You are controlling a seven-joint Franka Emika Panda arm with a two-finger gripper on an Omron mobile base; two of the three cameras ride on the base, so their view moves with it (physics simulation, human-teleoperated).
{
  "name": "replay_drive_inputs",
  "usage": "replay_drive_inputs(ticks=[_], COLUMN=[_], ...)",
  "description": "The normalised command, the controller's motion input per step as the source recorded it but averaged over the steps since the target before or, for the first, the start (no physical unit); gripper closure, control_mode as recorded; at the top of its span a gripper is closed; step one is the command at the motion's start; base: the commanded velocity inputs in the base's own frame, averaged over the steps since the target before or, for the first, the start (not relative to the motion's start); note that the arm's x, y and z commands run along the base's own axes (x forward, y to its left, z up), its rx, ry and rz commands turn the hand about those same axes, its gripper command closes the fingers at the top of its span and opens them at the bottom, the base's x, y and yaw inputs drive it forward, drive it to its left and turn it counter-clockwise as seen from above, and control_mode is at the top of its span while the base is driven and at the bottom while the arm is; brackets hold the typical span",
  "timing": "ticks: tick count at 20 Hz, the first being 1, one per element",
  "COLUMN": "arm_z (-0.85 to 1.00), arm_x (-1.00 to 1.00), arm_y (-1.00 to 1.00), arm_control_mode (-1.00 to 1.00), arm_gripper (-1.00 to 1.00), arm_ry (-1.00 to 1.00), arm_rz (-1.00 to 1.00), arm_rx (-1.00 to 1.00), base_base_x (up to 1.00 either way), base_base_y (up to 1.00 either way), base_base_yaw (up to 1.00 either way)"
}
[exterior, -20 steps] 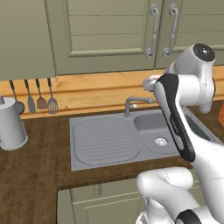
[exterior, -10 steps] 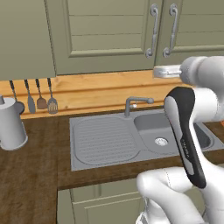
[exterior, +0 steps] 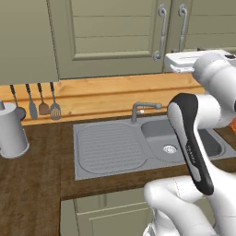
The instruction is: Open the cabinet, pick up the bread from the cabinet and place it in the basket. Then move the basket to the dining counter.
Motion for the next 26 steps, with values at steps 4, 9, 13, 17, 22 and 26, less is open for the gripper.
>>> replay_drive_inputs(ticks=[4,9,13,17,22,26], arm_z=[0.3,0.05,-0.08,-0.07,-0.05,-0.01], arm_x=[0.02,0.23,0.44,0.67,0.69,0.53], arm_y=[0.0,0.0,0.0,0.0,0.0,-0.01], arm_control_mode=[-1.0,-1.0,-1.0,-1.0,-1.0,-1.0], arm_gripper=[-1.0,-1.0,-1.0,-1.0,-1.0,-1.0], arm_ry=[-0.06,0.0,-0.01,-0.01,0.0,0.0], arm_rz=[0.0,-0.02,-0.11,-0.05,0.0,0.0], arm_rx=[0.0,0.0,0.0,0.0,0.0,0.0], base_base_x=[0.0,0.0,0.0,0.0,0.0,0.0], base_base_y=[0.0,0.0,0.0,0.0,0.0,0.0], base_base_yaw=[0.0,0.0,0.0,0.0,0.0,0.0])
